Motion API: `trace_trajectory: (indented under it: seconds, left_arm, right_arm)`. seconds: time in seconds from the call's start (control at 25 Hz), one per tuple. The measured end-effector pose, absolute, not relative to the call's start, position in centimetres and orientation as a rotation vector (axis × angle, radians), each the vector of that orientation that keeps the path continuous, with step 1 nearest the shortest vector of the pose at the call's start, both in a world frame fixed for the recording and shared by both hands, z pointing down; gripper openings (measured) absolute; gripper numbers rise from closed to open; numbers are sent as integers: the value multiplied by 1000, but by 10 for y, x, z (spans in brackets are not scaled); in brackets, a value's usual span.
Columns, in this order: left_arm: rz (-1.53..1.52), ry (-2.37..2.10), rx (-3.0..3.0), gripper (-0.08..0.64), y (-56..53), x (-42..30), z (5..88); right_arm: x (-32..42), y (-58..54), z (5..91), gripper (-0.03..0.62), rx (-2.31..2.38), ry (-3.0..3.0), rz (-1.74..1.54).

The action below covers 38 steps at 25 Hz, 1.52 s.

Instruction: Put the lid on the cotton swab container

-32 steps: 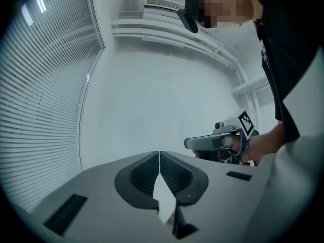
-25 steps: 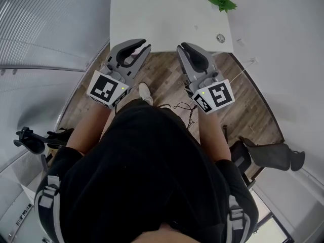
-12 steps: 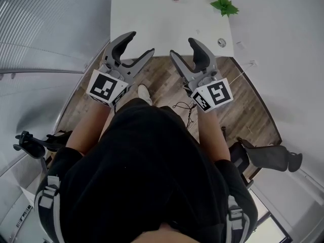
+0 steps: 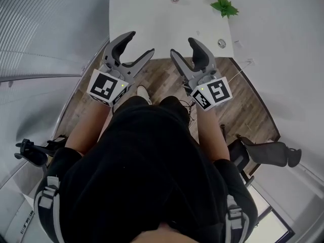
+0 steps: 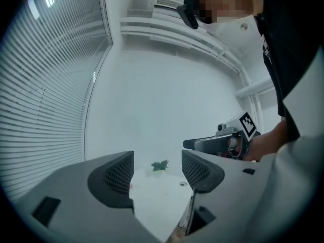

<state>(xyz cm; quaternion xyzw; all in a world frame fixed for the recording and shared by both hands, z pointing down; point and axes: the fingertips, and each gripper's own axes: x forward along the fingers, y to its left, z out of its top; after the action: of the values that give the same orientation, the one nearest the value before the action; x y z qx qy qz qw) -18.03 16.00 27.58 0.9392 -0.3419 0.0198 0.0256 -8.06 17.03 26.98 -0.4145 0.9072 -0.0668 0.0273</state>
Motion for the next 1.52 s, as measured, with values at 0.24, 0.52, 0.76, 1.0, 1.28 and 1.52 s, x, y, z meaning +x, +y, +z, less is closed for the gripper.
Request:
trace_trajectory:
  seconds: [0.24,0.52,0.76,1.0,1.28,1.52]
  left_arm:
    - [76,-1048,2897,288,151,-187,282]
    - [93,-1045,2904,288,141,-182,284]
    - [91,-1078,2895,288,121,-172,282]
    - [125,-1092,2883,288,69,-133,288]
    - [117,-1153,2857,288,44,-109,281]
    - [121,-1208,2828,288,1,-70,281]
  right_arm:
    - [-83,164,277,273,-1298,2784,-240]
    - [-76,149,281,273,-1292,2773,-254]
    - [-59,127,274,272,-1278,2750,-250]
    - [-16,72,277,272,-1277,2754,-262]
    - [10,43,266,272,-1222,2789,-236]
    - [48,-4,265,270,-1167,2823,-253]
